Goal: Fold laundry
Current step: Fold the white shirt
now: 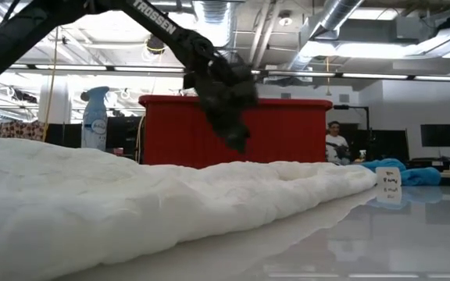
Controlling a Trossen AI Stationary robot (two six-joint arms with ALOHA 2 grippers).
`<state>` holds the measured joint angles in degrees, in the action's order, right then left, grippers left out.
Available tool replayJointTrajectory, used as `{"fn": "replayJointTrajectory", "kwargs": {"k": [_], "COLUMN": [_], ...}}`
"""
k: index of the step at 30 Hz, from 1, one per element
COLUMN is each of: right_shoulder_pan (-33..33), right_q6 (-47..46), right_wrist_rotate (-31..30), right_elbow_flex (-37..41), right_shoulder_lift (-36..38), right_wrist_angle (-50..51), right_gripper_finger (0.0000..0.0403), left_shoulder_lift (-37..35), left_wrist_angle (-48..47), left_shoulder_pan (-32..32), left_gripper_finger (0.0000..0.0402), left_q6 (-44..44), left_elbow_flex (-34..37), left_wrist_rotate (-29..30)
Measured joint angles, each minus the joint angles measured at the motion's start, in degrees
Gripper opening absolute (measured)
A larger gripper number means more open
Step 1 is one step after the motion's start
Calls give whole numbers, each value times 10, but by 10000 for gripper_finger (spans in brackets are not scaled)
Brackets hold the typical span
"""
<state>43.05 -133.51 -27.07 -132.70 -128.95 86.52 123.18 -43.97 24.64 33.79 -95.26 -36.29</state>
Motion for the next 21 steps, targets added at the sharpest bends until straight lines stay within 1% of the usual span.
{"fn": "replayJointTrajectory", "kwargs": {"k": [1,3,5,7,9,11,13,15,17,21], "right_shoulder_pan": [0,0,0,0,-2,-4,-4,-4,-5,-4], "right_q6": [0,0,0,0,0,0,0,0,0,0], "right_wrist_rotate": [0,0,0,0,0,0,0,0,0,0], "right_elbow_flex": [0,0,0,0,0,0,0,0,0,0], "right_shoulder_lift": [0,0,0,0,0,0,0,0,0,0], "right_wrist_angle": [0,0,0,-1,-1,-3,-4,-4,-4,-4], "right_gripper_finger": [16,16,16,16,16,16,16,16,16,16], "left_shoulder_lift": [0,-5,-16,-26,-31,-32,-32,-32,-32,-36], "left_wrist_angle": [-28,-22,-13,28,63,97,99,104,118,120], "left_shoulder_pan": [-3,-13,-26,-36,-40,-39,-40,-41,-39,-28], "left_gripper_finger": [0,0,0,0,0,0,0,0,0,0], "left_q6": [25,44,49,50,38,21,20,24,22,-11], "left_elbow_flex": [6,30,57,74,84,93,104,116,127,142], "left_wrist_rotate": [-18,-25,-2,23,29,60,99,120,131,142]}}
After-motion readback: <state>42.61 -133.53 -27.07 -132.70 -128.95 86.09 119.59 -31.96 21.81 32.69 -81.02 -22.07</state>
